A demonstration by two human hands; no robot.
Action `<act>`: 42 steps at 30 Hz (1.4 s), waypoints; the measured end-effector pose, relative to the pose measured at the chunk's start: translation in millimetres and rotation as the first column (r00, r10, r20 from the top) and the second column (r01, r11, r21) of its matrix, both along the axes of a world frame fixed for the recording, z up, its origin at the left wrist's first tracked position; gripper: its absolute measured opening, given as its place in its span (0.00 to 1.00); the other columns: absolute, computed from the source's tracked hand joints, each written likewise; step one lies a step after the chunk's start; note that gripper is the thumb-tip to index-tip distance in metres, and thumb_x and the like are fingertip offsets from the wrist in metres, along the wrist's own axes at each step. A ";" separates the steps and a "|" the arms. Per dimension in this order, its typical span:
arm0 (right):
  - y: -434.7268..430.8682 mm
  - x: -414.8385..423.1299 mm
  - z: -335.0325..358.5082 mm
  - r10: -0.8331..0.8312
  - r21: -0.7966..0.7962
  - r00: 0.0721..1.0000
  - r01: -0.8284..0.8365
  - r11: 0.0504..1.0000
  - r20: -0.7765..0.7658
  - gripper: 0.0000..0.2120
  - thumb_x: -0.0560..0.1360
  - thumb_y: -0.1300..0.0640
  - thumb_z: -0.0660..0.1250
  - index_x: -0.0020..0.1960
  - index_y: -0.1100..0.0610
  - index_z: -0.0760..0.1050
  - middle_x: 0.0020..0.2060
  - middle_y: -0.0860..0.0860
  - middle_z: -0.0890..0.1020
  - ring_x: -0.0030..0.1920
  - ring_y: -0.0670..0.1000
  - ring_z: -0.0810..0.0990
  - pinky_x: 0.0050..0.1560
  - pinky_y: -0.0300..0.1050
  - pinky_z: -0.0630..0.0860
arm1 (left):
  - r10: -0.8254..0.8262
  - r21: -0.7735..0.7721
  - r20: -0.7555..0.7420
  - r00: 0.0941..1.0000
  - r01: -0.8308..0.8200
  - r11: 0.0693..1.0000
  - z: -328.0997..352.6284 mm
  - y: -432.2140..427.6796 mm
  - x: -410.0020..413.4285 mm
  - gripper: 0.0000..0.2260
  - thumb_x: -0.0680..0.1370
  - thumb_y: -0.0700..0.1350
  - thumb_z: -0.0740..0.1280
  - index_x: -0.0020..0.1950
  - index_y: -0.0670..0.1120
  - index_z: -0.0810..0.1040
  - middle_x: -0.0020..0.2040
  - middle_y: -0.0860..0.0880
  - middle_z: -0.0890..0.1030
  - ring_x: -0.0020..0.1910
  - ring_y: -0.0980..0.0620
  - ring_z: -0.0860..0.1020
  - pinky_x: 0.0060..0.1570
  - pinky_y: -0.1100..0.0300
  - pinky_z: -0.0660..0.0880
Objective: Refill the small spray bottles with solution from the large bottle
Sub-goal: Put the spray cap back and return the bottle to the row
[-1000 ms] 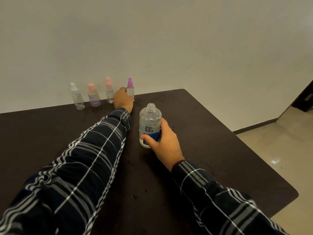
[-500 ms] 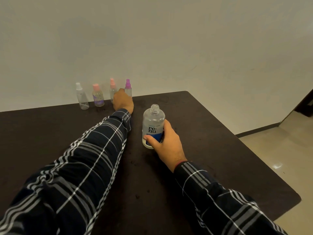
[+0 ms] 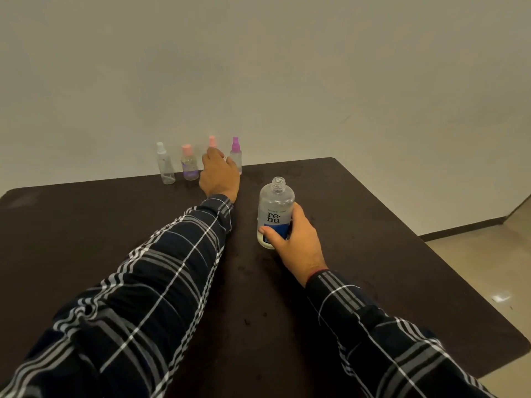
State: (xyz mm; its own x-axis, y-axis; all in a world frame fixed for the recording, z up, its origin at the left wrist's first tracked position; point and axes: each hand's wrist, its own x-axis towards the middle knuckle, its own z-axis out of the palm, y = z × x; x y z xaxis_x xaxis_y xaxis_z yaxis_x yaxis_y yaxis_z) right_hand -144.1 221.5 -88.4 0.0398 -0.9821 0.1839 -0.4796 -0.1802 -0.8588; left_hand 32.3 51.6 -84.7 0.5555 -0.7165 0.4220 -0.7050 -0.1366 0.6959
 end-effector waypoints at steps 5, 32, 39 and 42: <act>-0.4 -0.3 -0.8 0.005 0.015 1.000 -0.005 1.000 0.015 0.32 0.72 0.50 0.75 0.72 0.47 0.64 0.67 0.44 0.75 0.66 0.43 0.72 0.64 0.39 0.69 | 0.050 0.031 -0.005 0.999 -0.050 0.998 8.3 -8.4 16.0 0.22 0.81 0.48 0.65 0.73 0.49 0.64 0.69 0.44 0.69 0.62 0.40 0.77 0.55 0.45 0.76; -0.8 0.5 -2.6 0.006 0.022 1.000 -0.006 1.000 0.006 0.31 0.73 0.49 0.75 0.71 0.46 0.65 0.65 0.42 0.75 0.61 0.37 0.71 0.62 0.35 0.69 | -0.110 0.307 -0.179 0.978 0.161 0.938 0.1 -42.4 27.7 0.23 0.77 0.50 0.69 0.68 0.44 0.69 0.61 0.40 0.79 0.57 0.38 0.80 0.54 0.44 0.79; -2.7 -0.5 -4.1 0.011 0.021 1.000 -0.011 1.000 0.006 0.31 0.73 0.49 0.74 0.71 0.45 0.64 0.66 0.41 0.75 0.62 0.37 0.70 0.64 0.37 0.69 | -0.062 0.282 -0.252 0.966 0.134 0.950 -8.9 -44.0 32.2 0.22 0.79 0.47 0.68 0.71 0.44 0.70 0.65 0.40 0.77 0.61 0.37 0.78 0.58 0.44 0.78; -3.3 -1.2 -4.8 0.011 0.027 1.000 -0.012 1.000 0.006 0.31 0.73 0.49 0.74 0.71 0.45 0.64 0.66 0.41 0.75 0.62 0.37 0.70 0.64 0.38 0.69 | -0.030 0.285 -0.224 0.974 0.095 0.954 -10.9 -42.6 31.2 0.18 0.81 0.45 0.65 0.71 0.45 0.71 0.66 0.42 0.77 0.64 0.38 0.76 0.59 0.45 0.76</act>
State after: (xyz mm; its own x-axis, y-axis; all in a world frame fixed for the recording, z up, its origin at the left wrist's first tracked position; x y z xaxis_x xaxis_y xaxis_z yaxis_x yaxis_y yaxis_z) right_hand -145.3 218.2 -93.1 0.0501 -0.9863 0.1572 -0.4725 -0.1621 -0.8663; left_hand 63.5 9.0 -95.7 0.5594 -0.8264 0.0652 -0.5574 -0.3168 0.7674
